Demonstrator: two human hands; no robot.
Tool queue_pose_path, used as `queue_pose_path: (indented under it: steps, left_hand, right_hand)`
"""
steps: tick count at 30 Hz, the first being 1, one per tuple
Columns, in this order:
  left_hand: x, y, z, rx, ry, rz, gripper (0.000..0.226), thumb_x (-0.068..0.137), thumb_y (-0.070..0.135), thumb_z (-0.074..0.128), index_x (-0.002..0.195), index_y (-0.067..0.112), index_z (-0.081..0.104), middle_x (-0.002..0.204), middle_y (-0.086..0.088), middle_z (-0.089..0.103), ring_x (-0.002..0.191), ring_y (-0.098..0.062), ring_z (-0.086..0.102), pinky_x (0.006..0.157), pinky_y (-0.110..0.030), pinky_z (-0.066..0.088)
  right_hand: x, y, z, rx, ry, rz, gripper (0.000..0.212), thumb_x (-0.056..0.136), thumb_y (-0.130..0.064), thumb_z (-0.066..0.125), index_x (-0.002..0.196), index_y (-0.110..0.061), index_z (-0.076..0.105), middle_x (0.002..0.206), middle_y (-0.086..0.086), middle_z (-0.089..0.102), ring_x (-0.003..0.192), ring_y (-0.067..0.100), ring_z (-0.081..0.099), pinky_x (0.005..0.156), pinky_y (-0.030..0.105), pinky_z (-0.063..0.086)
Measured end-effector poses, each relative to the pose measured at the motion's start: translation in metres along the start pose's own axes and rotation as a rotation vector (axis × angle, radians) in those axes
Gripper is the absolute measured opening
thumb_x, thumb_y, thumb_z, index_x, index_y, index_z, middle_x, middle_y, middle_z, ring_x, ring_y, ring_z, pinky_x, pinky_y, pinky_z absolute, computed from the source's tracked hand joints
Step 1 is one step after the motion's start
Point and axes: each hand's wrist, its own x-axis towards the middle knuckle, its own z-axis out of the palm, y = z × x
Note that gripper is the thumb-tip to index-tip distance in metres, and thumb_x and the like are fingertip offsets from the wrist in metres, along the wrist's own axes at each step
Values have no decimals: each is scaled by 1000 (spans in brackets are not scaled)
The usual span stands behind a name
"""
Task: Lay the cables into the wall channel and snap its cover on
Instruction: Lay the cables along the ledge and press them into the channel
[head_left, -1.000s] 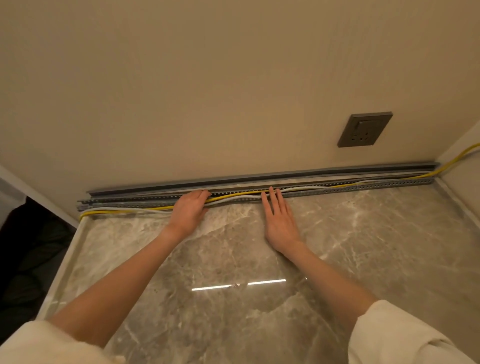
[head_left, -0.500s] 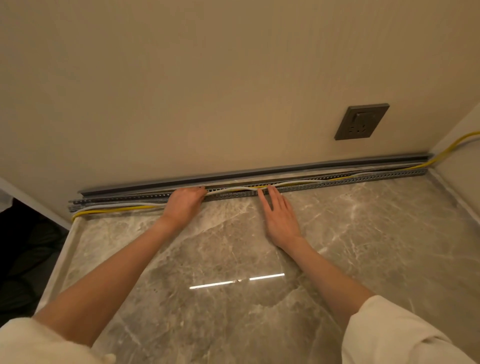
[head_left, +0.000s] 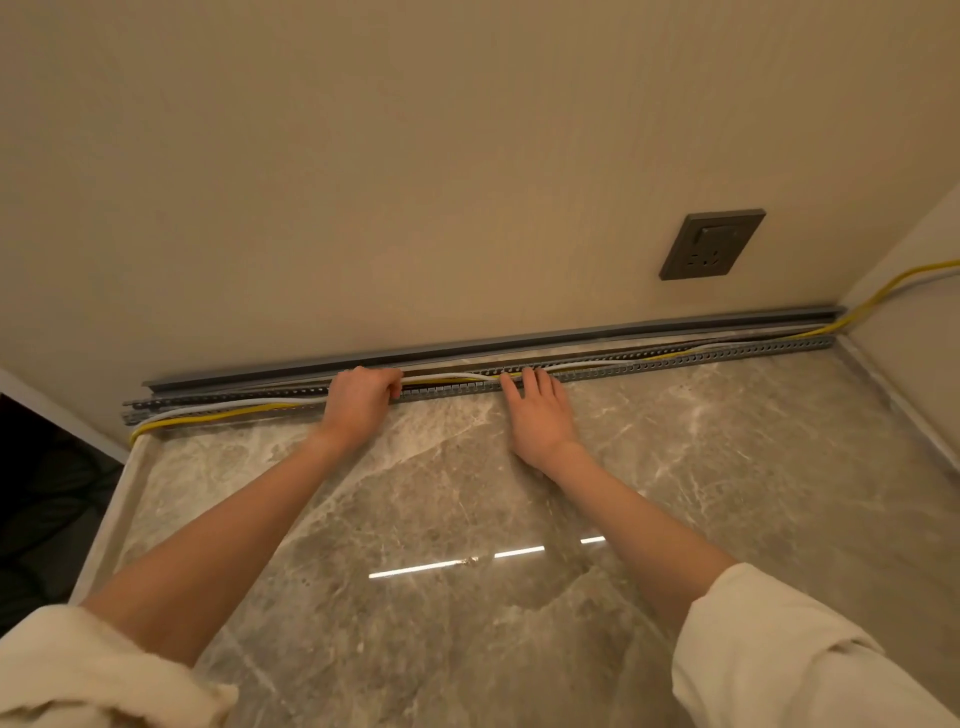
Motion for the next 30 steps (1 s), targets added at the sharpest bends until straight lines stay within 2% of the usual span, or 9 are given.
queue_pose_path:
  steps: [2,5,6,10,14,17,20,26,30]
  left_hand:
    - [-5,0,5,4,34,30,19,79,-5,54,88,12,56,75,-14,72,67,-37,66,56,-37,46]
    - [-8,-4,9,-68,34,37,45,75,-15,53,113,9,47,109,-12,71,92,-32,69,71,-41,56]
    - [-10,-9,10,-77,19,30,48,76,-15,52,117,9,48,112,-12,70,96,-31,68,74,-42,56]
    - [-8,-10,8,-61,37,39,22,83,-1,56,101,11,63,98,-12,73,87,-34,67,69,-40,53]
    - [-6,-8,4,-29,-13,92,21,82,-4,56,95,7,69,101,-13,71,97,-31,63,77,-43,54]
    - [-9,-8,2,15,-51,145,26,84,1,56,105,6,69,116,-16,66,111,-33,57,93,-46,49]
    - [-15,-4,2,178,-37,148,33,82,9,59,114,14,66,129,-15,57,123,-33,46,104,-48,34]
    - [-29,-7,-4,181,-186,-17,59,86,21,55,141,30,35,148,-17,27,137,-35,22,111,-48,21]
    - [-49,-29,-20,80,44,29,57,80,9,61,134,20,47,143,-20,38,131,-38,34,108,-52,28]
  right_hand:
    - [1,-1,-1,-16,-18,0,69,90,-13,46,149,-15,10,153,20,17,142,38,13,119,47,11]
    - [-1,-2,0,-43,-14,-12,69,90,-14,45,149,-11,9,153,21,18,142,39,13,118,47,12]
    - [-1,-3,1,-52,-10,-22,69,90,-14,45,149,-10,8,152,21,19,142,40,13,118,47,13]
    - [-2,-3,3,-52,5,-28,69,89,-12,44,148,-12,9,150,24,21,141,42,13,117,48,13]
    - [-1,-7,2,-73,3,-18,67,90,-11,43,148,-16,9,150,28,19,142,43,10,117,48,10]
    - [-1,-15,0,-102,14,2,65,91,-6,41,147,-13,9,151,32,12,143,43,5,118,48,7]
    - [-2,-26,1,-61,92,-27,64,90,-3,42,146,-5,12,151,31,13,142,41,11,118,46,8]
    - [2,-61,-3,57,93,-263,72,83,-3,52,145,-4,17,152,28,14,142,39,13,118,44,10]
    - [13,-84,-9,98,97,-303,72,85,-2,50,147,-2,13,153,28,12,143,39,11,117,44,10]
